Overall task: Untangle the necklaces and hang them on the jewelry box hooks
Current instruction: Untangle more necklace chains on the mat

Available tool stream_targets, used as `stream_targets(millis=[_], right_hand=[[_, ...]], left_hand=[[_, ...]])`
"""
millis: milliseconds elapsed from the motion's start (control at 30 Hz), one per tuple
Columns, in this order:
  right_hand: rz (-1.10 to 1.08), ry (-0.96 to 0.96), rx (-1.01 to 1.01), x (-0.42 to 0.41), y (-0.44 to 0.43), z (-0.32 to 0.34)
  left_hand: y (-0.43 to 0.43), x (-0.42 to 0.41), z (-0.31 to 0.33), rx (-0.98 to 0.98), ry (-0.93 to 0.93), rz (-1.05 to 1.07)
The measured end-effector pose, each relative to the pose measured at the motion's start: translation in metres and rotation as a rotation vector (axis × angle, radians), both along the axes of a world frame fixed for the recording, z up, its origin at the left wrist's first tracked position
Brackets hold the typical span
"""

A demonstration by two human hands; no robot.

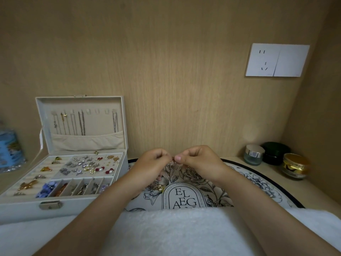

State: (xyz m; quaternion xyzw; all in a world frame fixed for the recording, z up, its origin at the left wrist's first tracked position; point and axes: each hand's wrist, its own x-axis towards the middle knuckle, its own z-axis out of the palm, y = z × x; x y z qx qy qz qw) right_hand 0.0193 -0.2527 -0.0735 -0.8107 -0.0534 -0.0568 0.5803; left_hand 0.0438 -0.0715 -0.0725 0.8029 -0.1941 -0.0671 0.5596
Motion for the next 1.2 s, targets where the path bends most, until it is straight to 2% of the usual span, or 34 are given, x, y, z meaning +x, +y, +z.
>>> stream_targets(millis=[200, 367, 500, 633, 800, 867, 967, 1033, 1100, 1200], right_hand=[[0.155, 0.154, -0.017, -0.001, -0.005, -0.002], [0.120, 0.185, -0.005, 0.000, -0.006, -0.003], [0.139, 0.219, 0.226, 0.002, -0.011, -0.001], [0.130, 0.158, 0.357, 0.002, -0.011, -0.002], [0.086, 0.181, 0.540, 0.006, -0.012, -0.004], [0.035, 0.149, 0.456, 0.006, -0.014, -0.003], [-0.170, 0.022, 0.174, 0.008, -0.018, -0.003], [-0.314, -0.039, 0.068, 0.009, -0.019, -0.003], [-0.417, -0.060, 0.107, 0.010, -0.020, -0.002], [-0.418, 0.025, 0.380, 0.009, -0.024, 0.003]], left_hand=[[0.007, 0.001, -0.001, 0.278, -0.201, -0.065], [0.014, 0.003, -0.004, 0.623, -0.479, -0.016], [0.017, 0.008, -0.005, 0.519, -0.378, 0.011], [0.014, 0.014, -0.010, 0.380, -0.279, 0.004], [0.015, 0.015, -0.007, 0.255, -0.190, -0.014], [0.015, 0.014, -0.004, 0.273, -0.192, 0.007], [0.017, 0.016, -0.004, 0.245, -0.143, 0.017], [0.019, 0.016, -0.004, 0.242, -0.120, 0.036], [0.020, 0.018, -0.004, 0.266, -0.108, 0.055], [0.019, 0.016, -0.004, 0.296, -0.079, 0.052]])
